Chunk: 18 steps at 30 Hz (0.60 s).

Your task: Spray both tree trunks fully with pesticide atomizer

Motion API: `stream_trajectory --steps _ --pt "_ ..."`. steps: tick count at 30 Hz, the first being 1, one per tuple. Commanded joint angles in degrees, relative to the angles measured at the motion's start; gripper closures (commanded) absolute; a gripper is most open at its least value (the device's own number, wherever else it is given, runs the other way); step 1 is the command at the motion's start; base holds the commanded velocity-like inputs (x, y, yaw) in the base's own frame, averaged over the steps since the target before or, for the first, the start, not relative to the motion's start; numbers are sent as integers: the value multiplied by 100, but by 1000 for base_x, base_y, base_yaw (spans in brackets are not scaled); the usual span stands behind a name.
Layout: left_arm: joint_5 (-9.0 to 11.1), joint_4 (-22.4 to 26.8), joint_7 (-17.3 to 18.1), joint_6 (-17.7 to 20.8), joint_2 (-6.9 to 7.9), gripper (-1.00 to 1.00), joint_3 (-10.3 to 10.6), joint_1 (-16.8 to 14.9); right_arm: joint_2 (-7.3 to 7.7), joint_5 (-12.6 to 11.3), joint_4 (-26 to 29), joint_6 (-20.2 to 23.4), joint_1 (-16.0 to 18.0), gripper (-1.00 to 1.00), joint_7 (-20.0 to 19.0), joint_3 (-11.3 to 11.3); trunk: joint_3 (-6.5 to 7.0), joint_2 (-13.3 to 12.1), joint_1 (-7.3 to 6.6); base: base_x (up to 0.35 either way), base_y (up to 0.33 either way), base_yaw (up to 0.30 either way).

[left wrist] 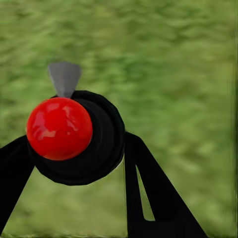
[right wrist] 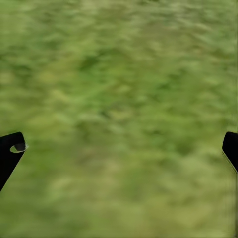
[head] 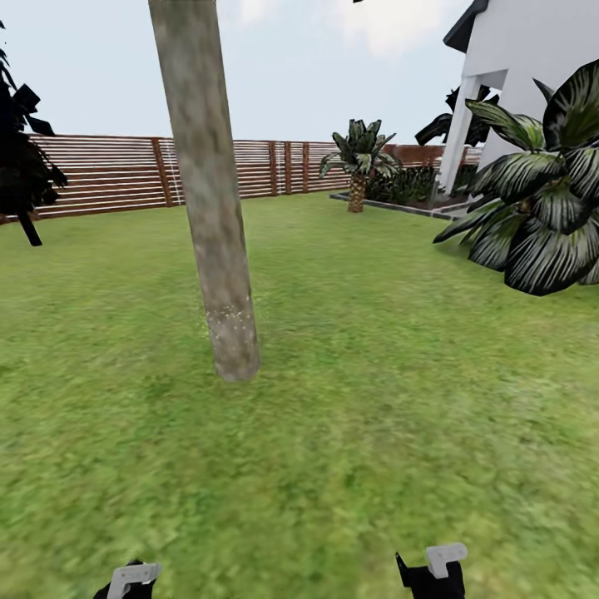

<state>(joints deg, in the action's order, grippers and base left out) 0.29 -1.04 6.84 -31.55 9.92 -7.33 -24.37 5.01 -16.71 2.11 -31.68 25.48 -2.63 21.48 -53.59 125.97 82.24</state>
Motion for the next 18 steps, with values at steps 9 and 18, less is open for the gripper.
stream_trajectory --steps 9,18 --pt "6 -11 46 -9 10 100 -58 -7 -61 -54 0 -13 1 -100 -23 40 -1 2 -1 0 -194 279" --pt "4 -11 46 -9 10 100 -57 -11 -192 -42 0 -13 1 -100 577 40 -13 2 -1 0 -3 281"
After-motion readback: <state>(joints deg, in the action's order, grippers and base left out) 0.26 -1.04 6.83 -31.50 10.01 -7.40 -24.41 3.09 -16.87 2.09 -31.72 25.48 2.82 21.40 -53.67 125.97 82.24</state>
